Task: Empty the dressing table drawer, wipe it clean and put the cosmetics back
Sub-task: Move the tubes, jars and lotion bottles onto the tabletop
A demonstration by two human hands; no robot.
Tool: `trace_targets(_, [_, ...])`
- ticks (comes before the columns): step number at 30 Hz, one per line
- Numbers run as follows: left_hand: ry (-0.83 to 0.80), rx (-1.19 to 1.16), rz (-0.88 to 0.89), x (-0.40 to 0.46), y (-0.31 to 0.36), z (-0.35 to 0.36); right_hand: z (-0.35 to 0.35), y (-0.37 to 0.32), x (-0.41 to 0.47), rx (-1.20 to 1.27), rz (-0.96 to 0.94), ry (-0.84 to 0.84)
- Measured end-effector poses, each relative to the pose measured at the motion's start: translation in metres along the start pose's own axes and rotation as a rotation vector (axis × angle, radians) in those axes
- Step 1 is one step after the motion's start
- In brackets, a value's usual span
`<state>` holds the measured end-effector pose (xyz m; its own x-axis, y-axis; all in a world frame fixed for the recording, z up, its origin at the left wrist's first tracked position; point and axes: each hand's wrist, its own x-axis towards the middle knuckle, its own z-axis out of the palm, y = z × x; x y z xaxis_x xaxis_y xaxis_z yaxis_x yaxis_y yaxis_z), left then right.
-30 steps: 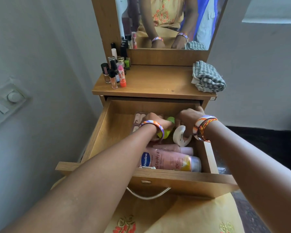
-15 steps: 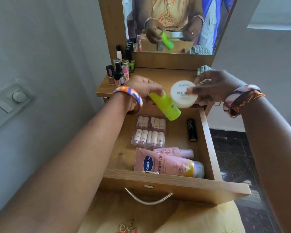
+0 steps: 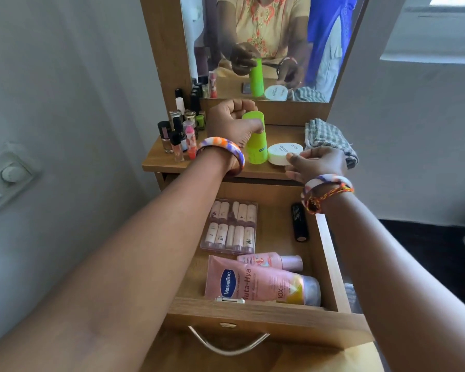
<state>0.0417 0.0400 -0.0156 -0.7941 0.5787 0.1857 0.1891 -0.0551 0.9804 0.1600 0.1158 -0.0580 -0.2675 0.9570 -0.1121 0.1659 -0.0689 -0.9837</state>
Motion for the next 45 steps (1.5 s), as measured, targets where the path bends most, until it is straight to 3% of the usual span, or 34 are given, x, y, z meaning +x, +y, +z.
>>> trace_targets(4, [0.004,0.076,0.020,0.012,-0.009,0.005,0.004,0.004,0.004,-0.166,-0.104,0.045])
trace_targets(8, [0.035,0.173,0.031,0.019,-0.025,0.009,0.002,0.004,-0.001,-0.596,-0.349,0.076])
trace_targets(12, [0.059,0.305,-0.043,0.020,-0.046,0.014,0.012,0.002,-0.011,-0.929,-0.601,-0.021])
trace_targets(17, [0.039,0.414,-0.073,0.027,-0.054,0.022,0.025,-0.005,-0.011,-1.207,-0.624,-0.074])
trace_targets(26, [0.065,0.470,-0.044,0.059,-0.061,0.048,0.044,-0.001,0.026,-1.215,-0.440,-0.202])
trace_targets(34, [0.102,0.464,-0.056,0.075,-0.069,0.062,0.060,0.012,0.063,-1.240,-0.494,-0.234])
trace_targets(40, [0.060,0.426,-0.109,0.079,-0.071,0.059,0.054,0.005,0.048,-1.213,-0.472,-0.217])
trace_targets(45, [0.025,0.255,-0.166,0.064,-0.065,0.051,0.050,0.004,0.011,-1.170,-0.607,-0.263])
